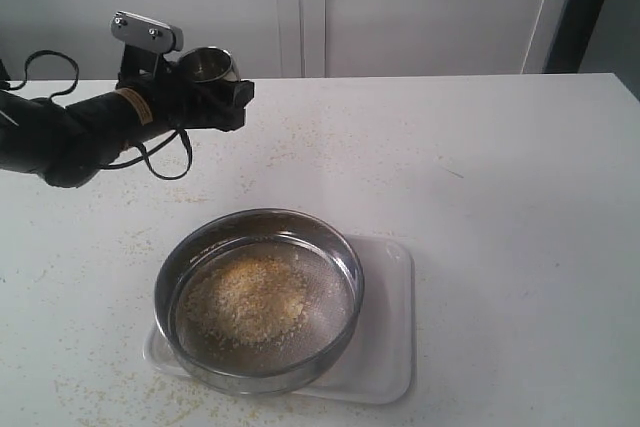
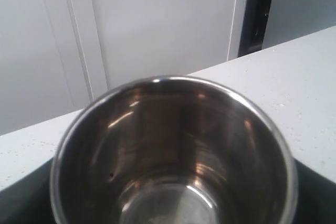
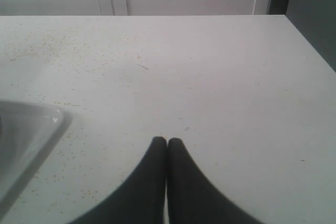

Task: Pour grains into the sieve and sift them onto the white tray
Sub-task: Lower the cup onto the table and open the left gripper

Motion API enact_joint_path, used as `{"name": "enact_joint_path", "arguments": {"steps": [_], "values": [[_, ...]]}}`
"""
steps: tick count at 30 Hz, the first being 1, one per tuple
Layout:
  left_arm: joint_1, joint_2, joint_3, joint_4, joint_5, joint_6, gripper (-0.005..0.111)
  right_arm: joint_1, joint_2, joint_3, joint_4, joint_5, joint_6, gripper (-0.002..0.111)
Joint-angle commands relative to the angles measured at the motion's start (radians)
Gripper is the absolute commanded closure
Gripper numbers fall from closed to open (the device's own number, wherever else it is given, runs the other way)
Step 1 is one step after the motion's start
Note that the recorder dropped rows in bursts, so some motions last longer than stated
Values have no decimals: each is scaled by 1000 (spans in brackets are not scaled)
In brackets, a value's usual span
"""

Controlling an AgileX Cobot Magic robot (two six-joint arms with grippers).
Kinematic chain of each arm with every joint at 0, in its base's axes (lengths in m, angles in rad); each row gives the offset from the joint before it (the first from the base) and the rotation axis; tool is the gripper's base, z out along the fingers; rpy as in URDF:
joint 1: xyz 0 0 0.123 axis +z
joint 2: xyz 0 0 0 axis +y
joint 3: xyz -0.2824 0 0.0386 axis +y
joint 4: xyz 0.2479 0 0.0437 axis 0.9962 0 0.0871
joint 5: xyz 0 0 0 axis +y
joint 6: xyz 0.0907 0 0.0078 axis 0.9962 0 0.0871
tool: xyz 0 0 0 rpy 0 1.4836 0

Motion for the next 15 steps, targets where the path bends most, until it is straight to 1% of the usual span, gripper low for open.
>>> {"name": "enact_joint_path", "arguments": {"steps": [1, 4, 8, 15], "values": [[-9, 69, -35, 8, -70, -21, 107, 2, -6, 7, -7, -5, 5, 108], [-26, 113, -54, 21, -68, -7, 107, 2, -6, 7, -7, -5, 5, 108], [-26, 177, -73, 56, -78, -12, 107, 2, -6, 7, -7, -5, 5, 108], [-26, 225, -79, 62, -131, -12, 107, 2, -6, 7, -7, -5, 5, 108]]}}
